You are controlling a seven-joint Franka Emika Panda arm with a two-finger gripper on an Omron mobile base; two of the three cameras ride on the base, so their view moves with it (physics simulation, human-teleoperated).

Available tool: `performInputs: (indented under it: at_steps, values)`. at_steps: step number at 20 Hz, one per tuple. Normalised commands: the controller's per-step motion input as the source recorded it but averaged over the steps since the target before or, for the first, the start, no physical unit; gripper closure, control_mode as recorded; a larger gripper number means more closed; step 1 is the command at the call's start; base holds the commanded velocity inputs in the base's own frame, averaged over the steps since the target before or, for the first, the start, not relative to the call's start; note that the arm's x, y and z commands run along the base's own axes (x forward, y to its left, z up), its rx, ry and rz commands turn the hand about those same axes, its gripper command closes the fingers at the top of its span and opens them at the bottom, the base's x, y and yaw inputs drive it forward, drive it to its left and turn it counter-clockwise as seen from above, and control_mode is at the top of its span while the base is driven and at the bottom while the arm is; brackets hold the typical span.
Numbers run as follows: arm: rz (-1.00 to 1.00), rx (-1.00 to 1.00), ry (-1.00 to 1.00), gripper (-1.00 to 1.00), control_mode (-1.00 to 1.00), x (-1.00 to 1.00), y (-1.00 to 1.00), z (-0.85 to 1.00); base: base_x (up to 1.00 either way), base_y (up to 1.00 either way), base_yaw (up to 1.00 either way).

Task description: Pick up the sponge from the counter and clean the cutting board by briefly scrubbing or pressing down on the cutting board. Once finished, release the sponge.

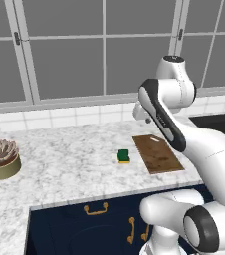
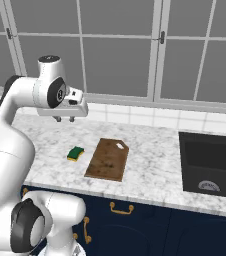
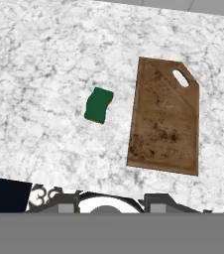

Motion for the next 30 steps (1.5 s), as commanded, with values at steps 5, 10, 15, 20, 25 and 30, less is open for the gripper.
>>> performInputs:
  at_steps: [5, 10, 15, 20, 25, 30]
  values:
    - [0.01, 0.02, -0.13, -1.00, -1.00, -0.57, 0.00, -0.02, 0.00, 0.00, 0.00]
    - [-0.19, 0.00, -0.02, -1.00, -1.00, -0.32, 0.18, -0.34, 0.00, 0.00, 0.00]
    - [-0.26, 0.00, 0.05, -1.00, -1.00, 0.05, 0.31, -0.50, 0.00, 0.00, 0.00]
    - [-0.13, 0.00, 0.23, -1.00, -1.00, 0.42, 0.25, -0.44, 0.00, 0.00, 0.00]
    - [-0.06, -0.02, 0.20, -1.00, -1.00, 0.62, 0.22, -0.37, 0.00, 0.00, 0.00]
    - [0.00, 0.00, 0.09, -1.00, -1.00, 0.62, 0.04, -0.43, 0.00, 0.00, 0.00]
